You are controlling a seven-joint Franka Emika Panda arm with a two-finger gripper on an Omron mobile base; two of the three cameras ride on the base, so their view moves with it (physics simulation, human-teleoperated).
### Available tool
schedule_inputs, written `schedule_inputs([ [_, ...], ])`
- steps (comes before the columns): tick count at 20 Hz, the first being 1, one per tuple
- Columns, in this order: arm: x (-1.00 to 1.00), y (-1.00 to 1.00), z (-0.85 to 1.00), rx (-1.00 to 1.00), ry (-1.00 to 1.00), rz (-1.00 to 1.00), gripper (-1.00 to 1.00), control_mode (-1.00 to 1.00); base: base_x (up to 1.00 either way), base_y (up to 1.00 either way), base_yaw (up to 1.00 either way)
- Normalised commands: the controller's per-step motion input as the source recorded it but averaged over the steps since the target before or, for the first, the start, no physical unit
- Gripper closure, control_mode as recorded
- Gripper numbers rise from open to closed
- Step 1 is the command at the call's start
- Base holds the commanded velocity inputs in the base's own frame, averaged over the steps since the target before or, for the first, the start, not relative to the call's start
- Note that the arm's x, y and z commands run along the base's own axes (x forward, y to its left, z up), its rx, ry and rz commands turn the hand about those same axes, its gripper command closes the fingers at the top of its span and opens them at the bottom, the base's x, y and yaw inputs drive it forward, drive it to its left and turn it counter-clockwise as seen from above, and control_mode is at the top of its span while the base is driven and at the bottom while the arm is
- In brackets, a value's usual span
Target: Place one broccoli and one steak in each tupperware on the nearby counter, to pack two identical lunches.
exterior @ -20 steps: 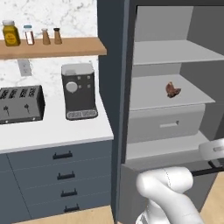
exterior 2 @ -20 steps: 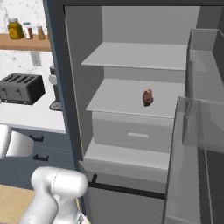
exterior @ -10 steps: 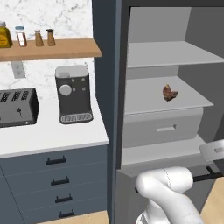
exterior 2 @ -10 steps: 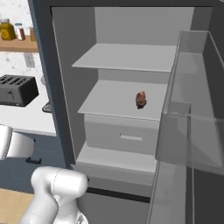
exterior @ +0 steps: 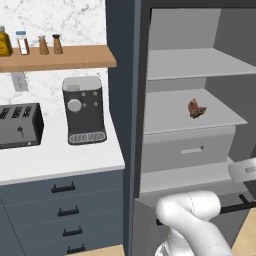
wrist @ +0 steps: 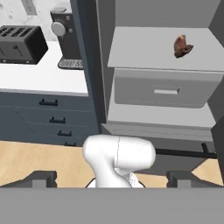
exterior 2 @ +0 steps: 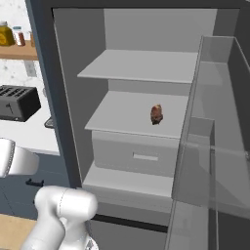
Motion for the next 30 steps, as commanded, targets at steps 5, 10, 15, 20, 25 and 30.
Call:
schedule_inputs([
  [5, 0.26, -0.52, -0.07, 0.06, -0.05, 0.0, -1.0, -1.0, 0.0, 0.0, 0.0],
  [10, 0.78, -0.59, -0.09, 0.04, -0.19, -0.04, -1.0, -1.0, 0.0, 0.0, 0.0],
  [15, 1.0, -0.47, -0.28, 0.0, -0.15, -0.13, -1.0, -1.0, 0.0, 0.0, 0.0],
  [20, 0.87, -0.45, 0.0, 0.18, 0.08, -0.01, -1.0, -1.0, 0.0, 0.0, 0.0],
  [25, 0.95, -0.26, -0.02, 0.0, 0.11, 0.02, -1.0, -1.0, 0.0, 0.0, 0.0],
  [30, 0.85, -0.03, -0.48, -0.14, 0.0, 0.01, -1.0, -1.0, 0.0, 0.0, 0.0],
])
